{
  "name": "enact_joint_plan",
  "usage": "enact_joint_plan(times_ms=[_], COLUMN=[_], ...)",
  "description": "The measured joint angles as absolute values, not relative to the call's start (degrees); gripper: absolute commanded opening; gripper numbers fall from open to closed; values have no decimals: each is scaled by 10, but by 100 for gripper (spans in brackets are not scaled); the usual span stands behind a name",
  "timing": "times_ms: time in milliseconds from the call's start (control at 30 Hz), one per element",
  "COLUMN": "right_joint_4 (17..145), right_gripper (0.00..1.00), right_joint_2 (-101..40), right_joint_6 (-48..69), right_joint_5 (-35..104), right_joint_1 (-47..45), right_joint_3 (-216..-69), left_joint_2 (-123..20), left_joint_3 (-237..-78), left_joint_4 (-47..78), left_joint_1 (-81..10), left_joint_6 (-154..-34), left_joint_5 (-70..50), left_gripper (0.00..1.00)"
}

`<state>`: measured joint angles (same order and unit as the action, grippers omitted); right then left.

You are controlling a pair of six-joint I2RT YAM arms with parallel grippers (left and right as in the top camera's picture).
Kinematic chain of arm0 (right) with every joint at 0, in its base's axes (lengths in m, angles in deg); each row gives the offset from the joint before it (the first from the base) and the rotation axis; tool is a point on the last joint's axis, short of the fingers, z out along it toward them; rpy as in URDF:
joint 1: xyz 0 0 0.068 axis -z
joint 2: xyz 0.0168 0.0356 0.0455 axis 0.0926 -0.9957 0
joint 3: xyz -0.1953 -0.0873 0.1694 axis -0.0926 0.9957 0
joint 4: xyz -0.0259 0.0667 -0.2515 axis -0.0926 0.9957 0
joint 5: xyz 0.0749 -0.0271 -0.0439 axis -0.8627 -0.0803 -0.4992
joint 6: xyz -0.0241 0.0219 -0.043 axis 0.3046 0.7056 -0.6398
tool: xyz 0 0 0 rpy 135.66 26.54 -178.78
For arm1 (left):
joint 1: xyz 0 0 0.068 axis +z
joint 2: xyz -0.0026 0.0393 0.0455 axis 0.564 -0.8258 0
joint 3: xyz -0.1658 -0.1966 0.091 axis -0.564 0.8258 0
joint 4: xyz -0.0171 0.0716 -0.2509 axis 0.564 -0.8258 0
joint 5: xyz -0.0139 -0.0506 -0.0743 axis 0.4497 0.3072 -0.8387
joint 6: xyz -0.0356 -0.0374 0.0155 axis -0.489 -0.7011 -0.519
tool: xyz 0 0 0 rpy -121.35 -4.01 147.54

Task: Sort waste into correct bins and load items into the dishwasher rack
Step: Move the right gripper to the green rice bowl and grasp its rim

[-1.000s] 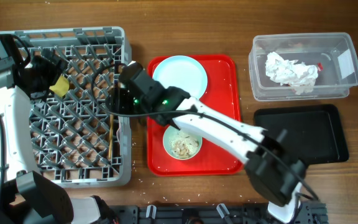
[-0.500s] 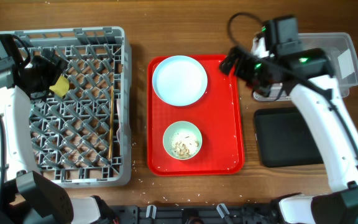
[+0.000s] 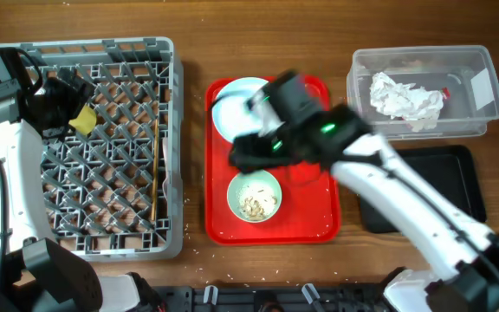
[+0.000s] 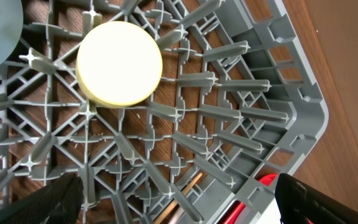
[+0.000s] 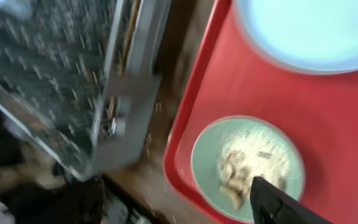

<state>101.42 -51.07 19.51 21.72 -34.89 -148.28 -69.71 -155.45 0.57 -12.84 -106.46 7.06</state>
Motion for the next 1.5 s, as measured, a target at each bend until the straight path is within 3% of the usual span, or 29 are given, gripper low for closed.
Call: enact_joint_plan(times_ms=[67, 133, 367, 467, 1000, 1100, 1300, 1500], right_joint_4=[1017, 1012, 1006, 1006, 1003, 1001, 976, 970], right_gripper=[81, 72, 57, 41, 41, 35, 34, 22], right_joint_2=[-540, -584, -697, -713, -715, -715, -720, -746], right_joint_6=[190, 192, 208, 223, 231, 231, 233, 235], right_joint_5=[243, 274, 378, 414, 457, 457, 457, 459], right_joint_1=[-408, -460, -530, -533, -534, -534, -534, -534], right_joint_3=[-1483, -1483, -1482, -1482, -1481, -1482, -1481, -1481], left_joint_2=[-697, -697, -697, -697, -697, -697, -697, -697], left_joint_3=[-1555, -1555, -1555, -1555, -1555, -1555, -1555, -1555], left_joint_4=[6, 6, 6, 6, 6, 6, 6, 6], left_joint_1=[-128, -128, -128, -128, -128, -128, -128, -128], left_joint_6=[-1065, -1065, -1065, -1065, -1065, -1064, -1065, -1065], left_joint_5=[71, 71, 71, 71, 71, 71, 71, 71], left_gripper=[100, 100, 100, 100, 100, 100, 100, 100])
